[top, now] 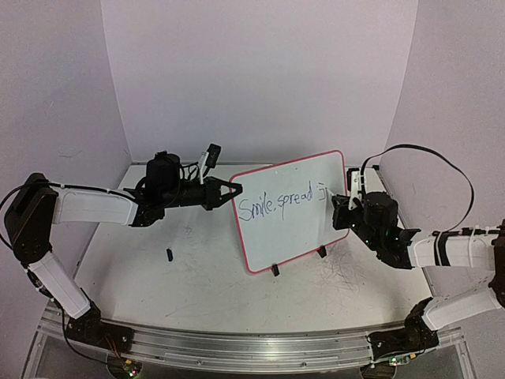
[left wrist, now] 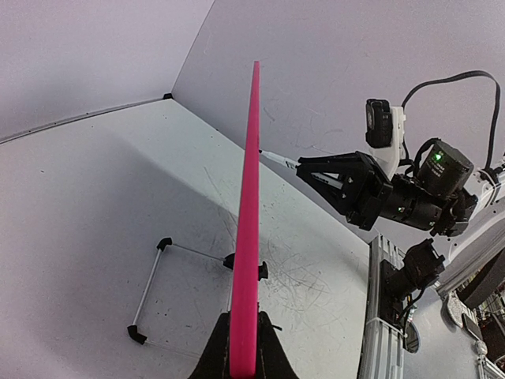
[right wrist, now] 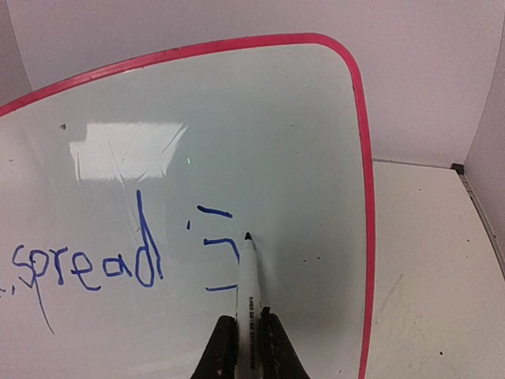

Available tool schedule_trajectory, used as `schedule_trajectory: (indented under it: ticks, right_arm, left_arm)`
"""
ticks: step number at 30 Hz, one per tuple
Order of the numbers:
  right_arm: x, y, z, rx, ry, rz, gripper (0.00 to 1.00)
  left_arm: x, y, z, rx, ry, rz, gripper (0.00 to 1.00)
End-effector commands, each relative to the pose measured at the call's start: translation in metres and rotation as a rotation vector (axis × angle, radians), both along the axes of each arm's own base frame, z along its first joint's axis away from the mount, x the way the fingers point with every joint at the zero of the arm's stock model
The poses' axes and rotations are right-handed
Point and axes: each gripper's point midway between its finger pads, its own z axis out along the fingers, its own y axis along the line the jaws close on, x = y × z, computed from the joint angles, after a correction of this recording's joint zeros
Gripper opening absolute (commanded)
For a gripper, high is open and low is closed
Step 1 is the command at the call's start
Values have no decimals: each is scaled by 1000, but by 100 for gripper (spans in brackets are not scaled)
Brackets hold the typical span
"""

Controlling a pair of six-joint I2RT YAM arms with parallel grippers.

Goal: Write a sentence on the whiteboard

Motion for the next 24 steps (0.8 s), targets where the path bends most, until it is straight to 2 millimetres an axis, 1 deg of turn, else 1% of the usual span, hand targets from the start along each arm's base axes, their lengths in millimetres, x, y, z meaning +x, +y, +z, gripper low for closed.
schedule_trajectory:
  ticks: [1,5,16,19,24]
  right_arm:
    - [1,-2,8,28,-19,-12,0]
    - [0,-3,4,22,-8,-12,0]
    - [-3,-7,-1,16,8,-21,0]
    - [-2,-10,-3,9,11,-39,0]
    - [0,-8,-2,12,12,-37,0]
  left_arm:
    - [-13,-1,-17,77,-7,-46,0]
    - [-13,-1,-17,77,-7,-46,0]
    - [-14,0,-16,76,-12,-45,0]
    - [-14,-1,-15,75,-13,-45,0]
    - [-14,0,-15,76,-14,-44,0]
